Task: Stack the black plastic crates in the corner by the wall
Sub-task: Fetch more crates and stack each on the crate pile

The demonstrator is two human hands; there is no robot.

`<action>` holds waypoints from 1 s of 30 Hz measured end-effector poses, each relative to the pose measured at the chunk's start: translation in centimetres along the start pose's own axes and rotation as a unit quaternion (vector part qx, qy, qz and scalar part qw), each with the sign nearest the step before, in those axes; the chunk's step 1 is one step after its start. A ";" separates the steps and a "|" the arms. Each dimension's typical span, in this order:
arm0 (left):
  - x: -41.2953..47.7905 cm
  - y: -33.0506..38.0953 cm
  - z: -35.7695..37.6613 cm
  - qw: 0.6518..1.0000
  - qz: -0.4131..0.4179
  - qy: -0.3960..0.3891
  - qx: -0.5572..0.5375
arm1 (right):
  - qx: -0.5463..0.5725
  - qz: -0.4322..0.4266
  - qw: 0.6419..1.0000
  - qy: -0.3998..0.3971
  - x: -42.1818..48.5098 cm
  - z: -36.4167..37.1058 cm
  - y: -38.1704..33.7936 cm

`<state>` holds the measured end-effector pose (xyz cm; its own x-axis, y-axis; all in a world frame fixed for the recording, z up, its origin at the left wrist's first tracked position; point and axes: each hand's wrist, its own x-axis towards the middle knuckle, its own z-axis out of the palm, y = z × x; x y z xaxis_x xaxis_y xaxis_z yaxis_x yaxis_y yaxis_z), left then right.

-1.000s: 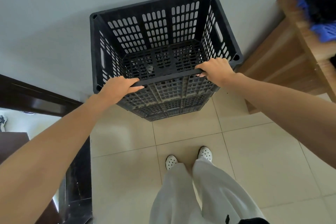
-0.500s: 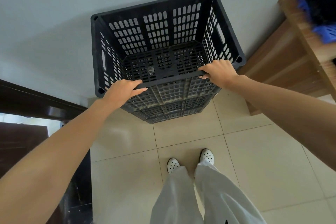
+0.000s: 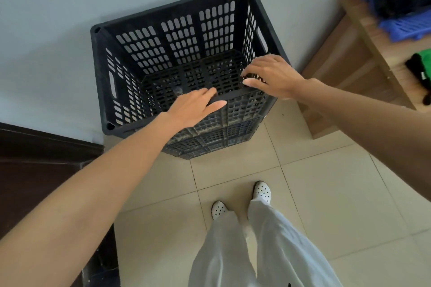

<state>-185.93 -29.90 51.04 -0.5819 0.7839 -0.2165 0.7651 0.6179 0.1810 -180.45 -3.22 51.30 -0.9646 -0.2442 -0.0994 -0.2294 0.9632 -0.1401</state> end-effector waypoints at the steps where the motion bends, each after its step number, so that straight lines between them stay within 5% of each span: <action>1: 1.8 1.9 -0.1 1.000 0.005 -0.012 -0.021 | 0.005 0.034 0.999 0.022 -0.1 0.1 1.1; 5: 7.9 7.1 0.2 0.994 -0.016 -0.042 -0.104 | 0.032 0.127 0.991 0.003 0.1 1.2 4.5; 9: 9.6 6.9 0.4 0.981 -0.006 -0.099 -0.168 | 0.104 0.121 0.986 0.042 0.5 2.5 5.2; 17: 9.8 6.8 -0.3 0.973 -0.009 -0.116 -0.197 | 0.071 0.072 0.995 0.020 0.9 1.0 7.0; 25: 17.5 -1.1 -5.5 0.985 -0.065 0.134 -0.083 | 0.089 0.087 0.992 0.021 11.0 -2.1 9.2; 30: 23.4 -8.5 -9.0 0.991 -0.035 0.131 -0.015 | 0.071 0.115 0.991 0.023 17.3 -2.3 10.4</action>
<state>-208.49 -16.26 53.09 -0.6876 0.7256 0.0256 0.7141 0.6695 0.2044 -199.81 2.88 50.34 -0.9949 -0.0122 -0.1005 0.0139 0.9666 -0.2557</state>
